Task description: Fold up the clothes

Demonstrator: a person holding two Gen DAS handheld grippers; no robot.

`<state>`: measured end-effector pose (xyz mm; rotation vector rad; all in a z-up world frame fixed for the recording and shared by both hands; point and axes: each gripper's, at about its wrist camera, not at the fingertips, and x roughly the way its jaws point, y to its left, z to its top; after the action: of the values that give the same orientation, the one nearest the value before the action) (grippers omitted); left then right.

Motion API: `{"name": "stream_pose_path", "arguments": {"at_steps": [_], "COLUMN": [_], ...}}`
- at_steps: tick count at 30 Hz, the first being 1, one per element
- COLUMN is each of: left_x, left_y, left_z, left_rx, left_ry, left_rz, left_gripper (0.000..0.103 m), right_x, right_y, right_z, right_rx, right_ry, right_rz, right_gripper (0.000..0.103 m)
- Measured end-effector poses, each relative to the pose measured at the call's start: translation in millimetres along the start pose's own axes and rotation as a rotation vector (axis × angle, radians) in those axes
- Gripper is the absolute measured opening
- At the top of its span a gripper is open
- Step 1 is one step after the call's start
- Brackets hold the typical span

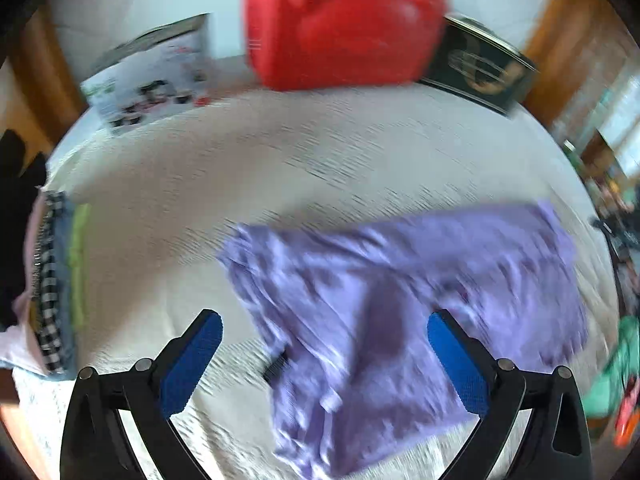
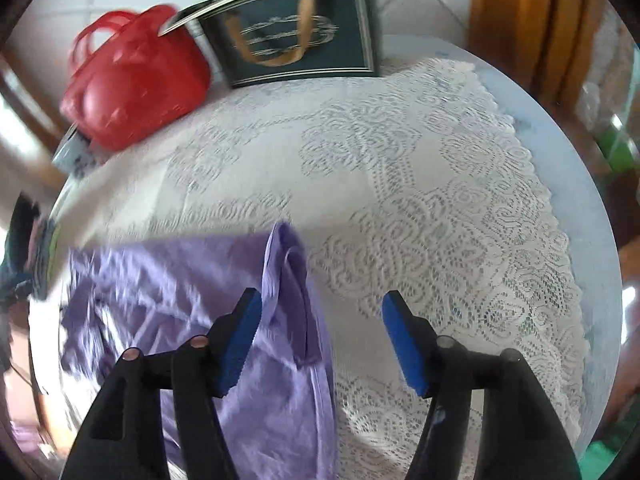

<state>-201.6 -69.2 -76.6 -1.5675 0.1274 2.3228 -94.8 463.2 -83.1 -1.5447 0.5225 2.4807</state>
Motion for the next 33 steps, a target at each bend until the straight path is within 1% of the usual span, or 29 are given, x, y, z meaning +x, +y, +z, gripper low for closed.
{"name": "stream_pose_path", "arguments": {"at_steps": [2,5,8,10,11,12,13,14,15,16,18,19,20,22,23,25,26,29,31,33], "left_x": [15.6,47.8,73.9,85.9,90.6,95.9,101.7,107.3,111.8,113.1,107.4,100.7,90.3,59.8,47.4,24.0,17.6,10.5,16.2,26.9], "left_y": [11.4,22.5,23.1,18.7,16.6,14.8,13.3,12.1,12.8,15.3,18.2,18.4,17.9,14.6,12.0,6.0,1.3,-14.5,-25.2,-32.2], "left_z": [14.2,25.9,28.9,27.7,26.9,25.7,24.1,22.9,21.9,21.3,21.2,20.0,17.5,4.5,-4.0,-24.1,-37.8,-77.0,-102.0,-121.6], "left_rx": [-0.054,-0.112,-0.128,-0.111,-0.097,-0.083,-0.069,-0.059,-0.054,-0.056,-0.068,-0.068,-0.062,-0.035,-0.019,0.017,0.038,0.099,0.131,0.142], "left_ry": [0.01,0.05,0.087,0.107,0.114,0.124,0.138,0.15,0.154,0.149,0.128,0.115,0.1,0.066,0.059,0.049,0.055,0.088,0.114,0.14], "left_rz": [0.02,0.053,0.06,0.064,0.08,0.102,0.129,0.154,0.176,0.184,0.181,0.171,0.15,0.103,0.087,0.056,0.048,0.034,0.027,0.02], "left_gripper": [0.103,0.103,0.103,0.102,0.1,0.096,0.086,0.078,0.077,0.078,0.078,0.079,0.083,0.086,0.086,0.088,0.088,0.088,0.088,0.088], "right_x": [8.7,28.4,47.8,63.0,71.4,79.8,89.9,96.6,103.1,106.1,101.3,91.9,82.2,60.8,47.7,30.6,23.4,15.9,13.1,11.1], "right_y": [2.1,10.9,25.0,37.2,43.8,50.5,56.8,56.8,56.6,47.6,21.6,12.1,2.8,-1.6,-2.2,-0.4,1.3,7.5,13.7,16.6], "right_z": [12.7,27.7,34.3,35.5,35.2,34.8,33.1,32.7,32.3,35.4,40.0,39.4,38.7,29.8,20.3,1.0,-14.2,-50.2,-77.3,-99.6], "right_rx": [0.06,0.079,0.044,-0.004,-0.032,-0.061,-0.102,-0.113,-0.122,-0.091,0.074,0.109,0.143,0.144,0.141,0.131,0.125,0.119,0.109,0.1], "right_ry": [0.016,0.056,0.089,0.125,0.148,0.17,0.198,0.207,0.215,0.2,0.156,0.123,0.089,0.049,0.037,0.035,0.044,0.077,0.104,0.126], "right_rz": [0.006,-0.013,-0.013,-0.035,-0.052,-0.068,-0.093,-0.137,-0.181,-0.217,-0.229,-0.253,-0.277,-0.215,-0.175,-0.131,-0.11,-0.071,-0.055,-0.049], "right_gripper": [0.062,0.062,0.062,0.062,0.062,0.048,0.004,0.002,0.002,0.002,0.003,0.004,0.005,0.007,0.007,0.008,0.008,0.008,0.008,0.009]}}
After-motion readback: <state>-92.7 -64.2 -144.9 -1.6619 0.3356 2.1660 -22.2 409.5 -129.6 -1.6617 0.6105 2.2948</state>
